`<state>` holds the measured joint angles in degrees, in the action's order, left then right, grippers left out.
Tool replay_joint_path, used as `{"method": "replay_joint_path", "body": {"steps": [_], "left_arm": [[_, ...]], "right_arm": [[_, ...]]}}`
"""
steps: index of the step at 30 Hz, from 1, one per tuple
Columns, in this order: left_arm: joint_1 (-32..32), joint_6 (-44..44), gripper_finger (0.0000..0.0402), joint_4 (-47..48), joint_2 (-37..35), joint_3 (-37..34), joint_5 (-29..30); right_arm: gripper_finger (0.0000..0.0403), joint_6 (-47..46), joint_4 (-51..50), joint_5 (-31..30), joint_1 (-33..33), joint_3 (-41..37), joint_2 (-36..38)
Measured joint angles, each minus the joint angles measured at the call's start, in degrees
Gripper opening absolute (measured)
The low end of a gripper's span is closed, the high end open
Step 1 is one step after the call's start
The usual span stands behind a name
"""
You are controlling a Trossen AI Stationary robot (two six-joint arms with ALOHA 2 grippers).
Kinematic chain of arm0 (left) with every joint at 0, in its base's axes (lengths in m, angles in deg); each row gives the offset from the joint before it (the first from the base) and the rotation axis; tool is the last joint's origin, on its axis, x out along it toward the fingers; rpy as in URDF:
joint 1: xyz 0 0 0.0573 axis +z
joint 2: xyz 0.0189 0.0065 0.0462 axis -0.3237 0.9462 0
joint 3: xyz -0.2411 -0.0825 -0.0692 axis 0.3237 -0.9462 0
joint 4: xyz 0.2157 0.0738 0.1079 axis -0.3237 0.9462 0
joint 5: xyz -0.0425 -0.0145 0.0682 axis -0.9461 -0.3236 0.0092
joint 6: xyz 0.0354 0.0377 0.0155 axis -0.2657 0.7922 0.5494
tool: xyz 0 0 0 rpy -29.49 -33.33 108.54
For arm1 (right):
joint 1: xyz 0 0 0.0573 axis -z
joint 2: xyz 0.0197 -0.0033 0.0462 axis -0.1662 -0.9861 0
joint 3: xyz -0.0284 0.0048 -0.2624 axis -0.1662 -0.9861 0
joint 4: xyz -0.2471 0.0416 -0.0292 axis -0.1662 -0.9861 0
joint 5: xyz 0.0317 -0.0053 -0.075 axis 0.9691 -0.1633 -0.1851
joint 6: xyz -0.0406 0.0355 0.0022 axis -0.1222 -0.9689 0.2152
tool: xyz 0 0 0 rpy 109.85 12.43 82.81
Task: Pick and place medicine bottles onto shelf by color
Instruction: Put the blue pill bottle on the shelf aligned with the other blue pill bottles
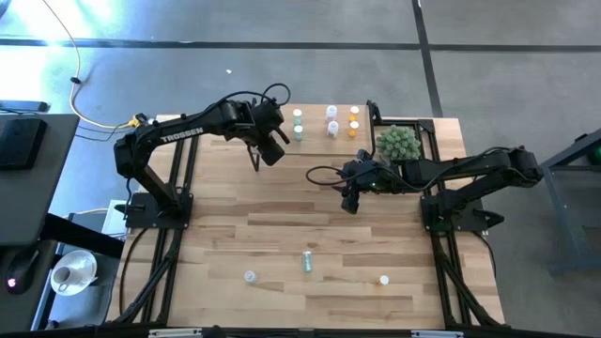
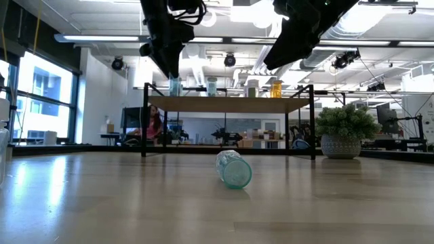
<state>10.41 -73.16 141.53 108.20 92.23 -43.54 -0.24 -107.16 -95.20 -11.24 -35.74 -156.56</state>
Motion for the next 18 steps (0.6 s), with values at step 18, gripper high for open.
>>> {"method": "replay_joint_path", "body": {"steps": [18], "left_arm": [[0.0,1.5,0.0181,-1.2,0.0,0.0,-0.1]], "right_arm": [[0.0206,0.0,0.0,0.0,0.0,0.0,0.0]]}}
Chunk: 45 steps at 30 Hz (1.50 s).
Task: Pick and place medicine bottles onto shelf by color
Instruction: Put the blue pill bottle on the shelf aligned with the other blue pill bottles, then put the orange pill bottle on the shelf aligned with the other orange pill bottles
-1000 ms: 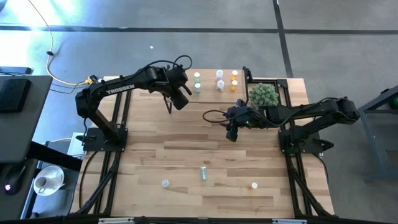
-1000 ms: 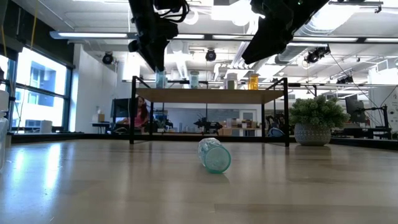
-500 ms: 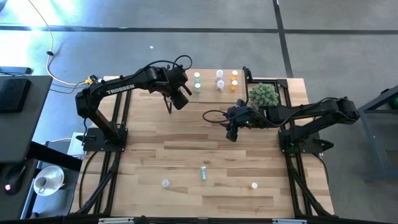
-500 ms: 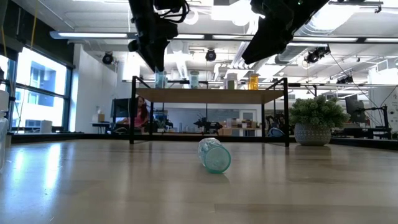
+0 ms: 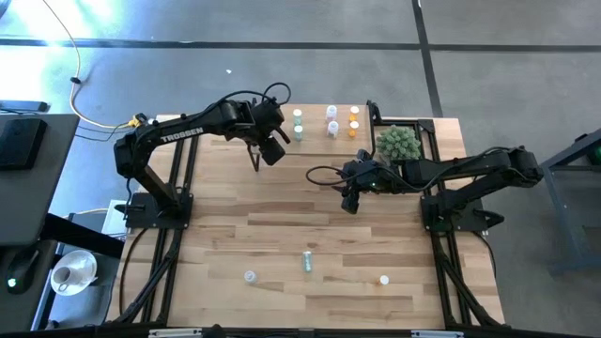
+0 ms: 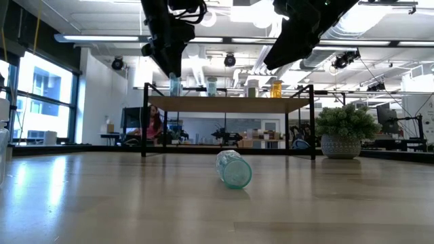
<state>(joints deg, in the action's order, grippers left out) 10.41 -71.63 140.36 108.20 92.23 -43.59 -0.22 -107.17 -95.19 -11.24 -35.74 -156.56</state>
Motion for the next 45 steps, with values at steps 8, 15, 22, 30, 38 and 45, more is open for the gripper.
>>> {"method": "replay_joint_path", "body": {"steps": [8,15,22,30,38,45], "left_arm": [[0.3,0.5,0.0181,5.0,0.0,6.2,-0.1],[-0.6,0.4,0.0181,11.6,-0.2,13.3,-0.9],[-6.5,0.6,0.0181,14.7,-3.8,11.0,-0.6],[-14.1,-2.7,0.0181,7.0,-11.3,-4.1,-1.8],[-18.3,-3.7,0.0181,-1.0,-16.6,-14.7,-4.1],[-22.8,-3.7,0.0181,-8.9,-19.7,-21.6,-4.0]], "right_arm": [[0.0206,0.0,0.0,0.0,0.0,0.0,0.0],[0.0206,-2.8,-0.9,0.2,-0.7,0.0,0.0],[0.0206,-5.2,-4.8,0.3,-6.6,0.0,0.0],[0.0206,-14.5,-13.6,-0.3,-13.7,0.0,0.0],[0.0206,-22.7,-21.2,-0.4,-20.8,0.0,0.0],[0.0206,-30.0,-25.9,1.3,-29.5,0.0,0.0]]}}
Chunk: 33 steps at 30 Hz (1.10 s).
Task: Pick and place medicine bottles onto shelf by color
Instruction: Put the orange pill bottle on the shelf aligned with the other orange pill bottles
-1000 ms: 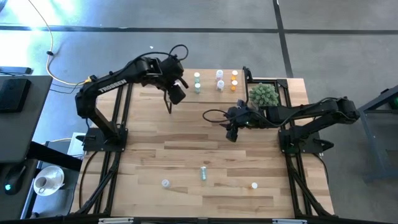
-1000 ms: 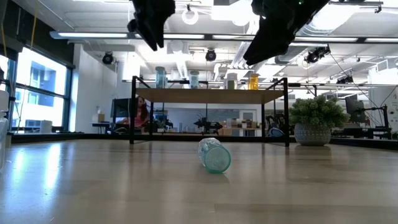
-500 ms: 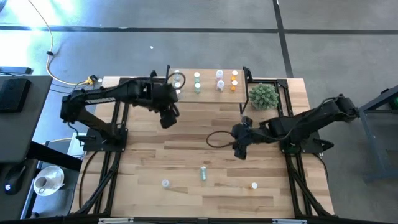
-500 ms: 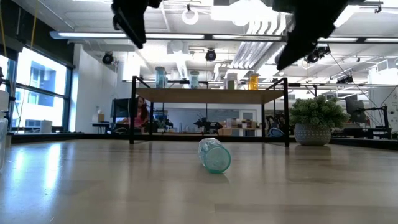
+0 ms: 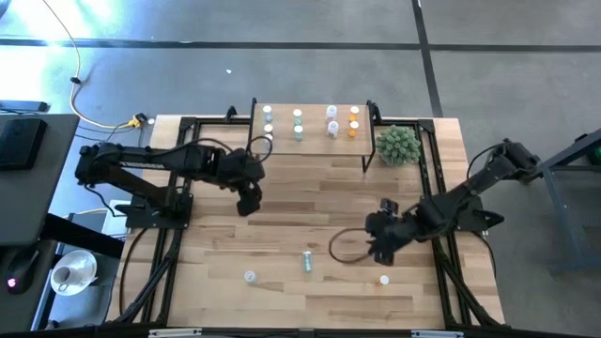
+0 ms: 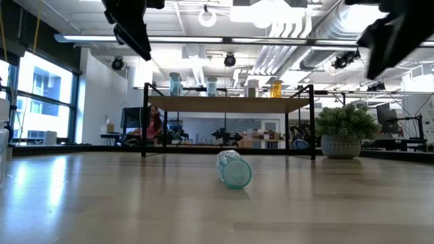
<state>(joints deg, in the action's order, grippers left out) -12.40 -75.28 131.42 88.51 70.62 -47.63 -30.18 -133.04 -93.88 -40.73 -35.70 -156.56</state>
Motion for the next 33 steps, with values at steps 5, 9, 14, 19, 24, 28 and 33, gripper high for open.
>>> {"method": "replay_joint_path", "body": {"steps": [5,9,14,19,24,28,33], "left_arm": [[-2.8,0.5,0.0181,-4.2,-0.7,-3.6,-0.1],[-4.4,0.6,0.0181,-5.7,-0.7,-5.2,-0.1],[-5.1,0.6,0.0181,-5.7,-0.7,-5.5,-0.1],[-5.1,0.6,0.0181,-5.7,-0.7,-5.5,-0.1],[-5.0,0.6,0.0181,-5.8,-0.7,-5.5,-0.1],[-5.0,0.5,0.0181,-5.8,-0.7,-5.5,-0.1],[-5.0,0.4,0.0181,-5.8,-0.7,-5.5,-0.1]], "right_arm": [[0.0206,-7.9,-1.8,-0.3,-6.9,0.0,0.0],[0.0206,-12.9,-1.7,-4.2,-13.0,0.0,0.0],[0.0206,-20.7,-1.7,-9.1,-20.1,0.0,-0.3],[0.0206,-28.6,-1.2,-12.0,-25.5,0.0,-4.5],[0.0206,-33.2,2.3,-12.0,-28.9,0.0,-10.4],[0.0206,-35.6,3.8,-12.3,-30.0,0.0,-13.9],[0.0206,-35.9,4.8,-12.4,-30.1,0.0,-16.7]]}}
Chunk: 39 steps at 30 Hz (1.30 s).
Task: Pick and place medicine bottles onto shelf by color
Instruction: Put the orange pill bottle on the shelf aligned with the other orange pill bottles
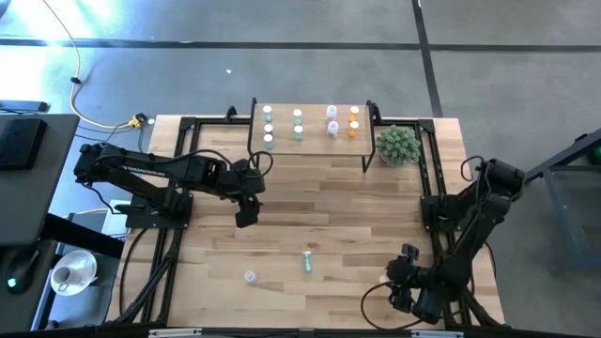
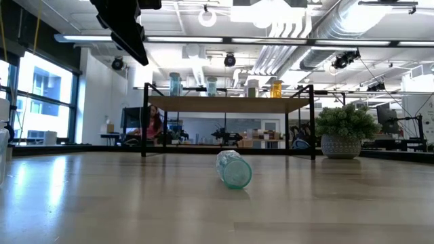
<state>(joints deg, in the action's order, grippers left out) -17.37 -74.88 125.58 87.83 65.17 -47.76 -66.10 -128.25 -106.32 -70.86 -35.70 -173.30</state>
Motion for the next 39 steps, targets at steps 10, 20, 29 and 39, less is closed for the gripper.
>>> {"method": "replay_joint_path", "body": {"steps": [10,20,29,39], "left_arm": [[0.0,0.2,0.0181,0.0,0.0,0.0,0.0],[0.0,0.2,0.0181,0.0,0.0,0.0,0.0],[0.0,0.1,0.0181,0.0,0.0,0.0,0.0],[0.0,0.2,0.0181,0.0,0.0,0.0,0.0]], "right_arm": [[0.0206,0.0,1.5,-1.1,0.0,0.0,-1.4],[0.0206,-1.4,1.1,-2.5,0.2,0.0,-1.4],[0.0206,-2.5,0.8,-2.5,0.3,0.0,-4.2],[0.0159,-2.6,0.3,-3.5,0.7,0.0,-4.3]]}}
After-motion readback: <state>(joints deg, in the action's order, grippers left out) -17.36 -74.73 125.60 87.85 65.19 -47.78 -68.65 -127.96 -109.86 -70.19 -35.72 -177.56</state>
